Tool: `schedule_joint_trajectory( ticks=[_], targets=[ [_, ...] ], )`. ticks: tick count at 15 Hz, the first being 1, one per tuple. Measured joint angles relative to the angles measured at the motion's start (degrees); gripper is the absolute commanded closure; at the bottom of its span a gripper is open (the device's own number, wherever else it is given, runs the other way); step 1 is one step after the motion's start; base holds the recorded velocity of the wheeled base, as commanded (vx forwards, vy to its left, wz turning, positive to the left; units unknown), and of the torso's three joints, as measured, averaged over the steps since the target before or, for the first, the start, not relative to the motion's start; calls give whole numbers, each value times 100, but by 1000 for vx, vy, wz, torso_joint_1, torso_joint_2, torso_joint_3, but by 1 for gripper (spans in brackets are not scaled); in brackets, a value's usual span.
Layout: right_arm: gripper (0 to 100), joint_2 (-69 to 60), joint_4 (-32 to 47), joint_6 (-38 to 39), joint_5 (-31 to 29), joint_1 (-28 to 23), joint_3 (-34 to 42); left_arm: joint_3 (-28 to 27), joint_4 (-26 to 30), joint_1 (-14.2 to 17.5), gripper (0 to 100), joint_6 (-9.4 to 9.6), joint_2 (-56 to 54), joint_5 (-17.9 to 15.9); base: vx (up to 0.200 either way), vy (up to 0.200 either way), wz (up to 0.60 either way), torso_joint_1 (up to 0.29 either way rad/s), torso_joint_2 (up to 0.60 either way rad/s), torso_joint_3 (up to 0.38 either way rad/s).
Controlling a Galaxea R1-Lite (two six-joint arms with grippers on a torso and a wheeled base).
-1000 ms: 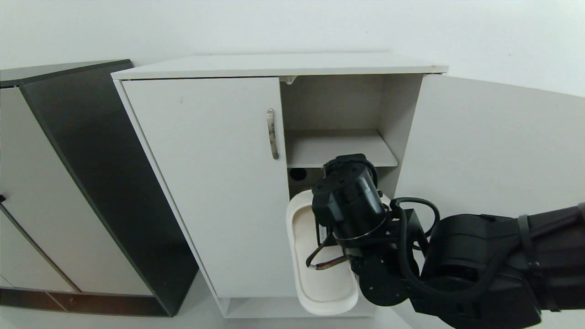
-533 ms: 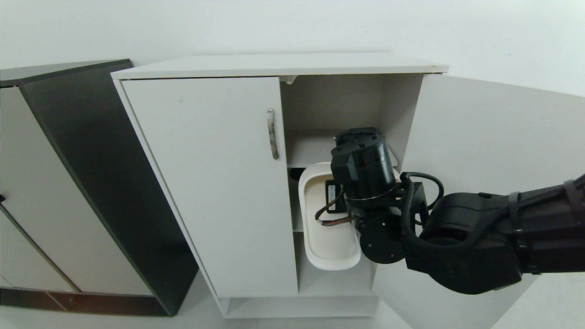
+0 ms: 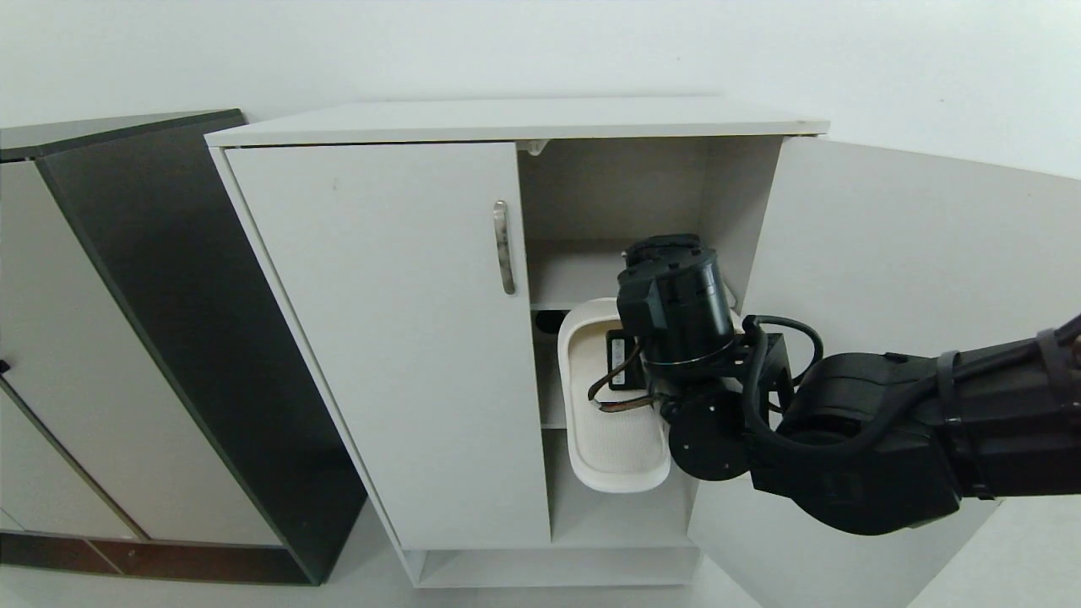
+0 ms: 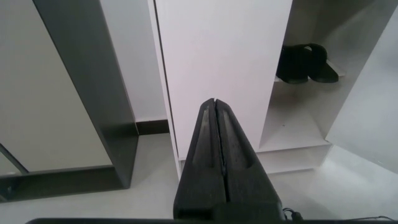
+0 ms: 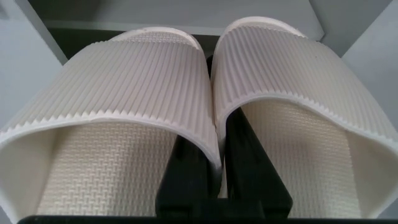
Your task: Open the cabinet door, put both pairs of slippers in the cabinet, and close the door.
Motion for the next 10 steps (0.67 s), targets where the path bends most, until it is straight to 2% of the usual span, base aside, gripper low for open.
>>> schedule_joint_trajectory(
  ticks=[10],
  targets=[
    [100, 16, -2, -41, -6, -30, 62, 0, 0, 0, 100, 0, 0, 2, 200, 0, 0, 3, 3, 4]
  ],
)
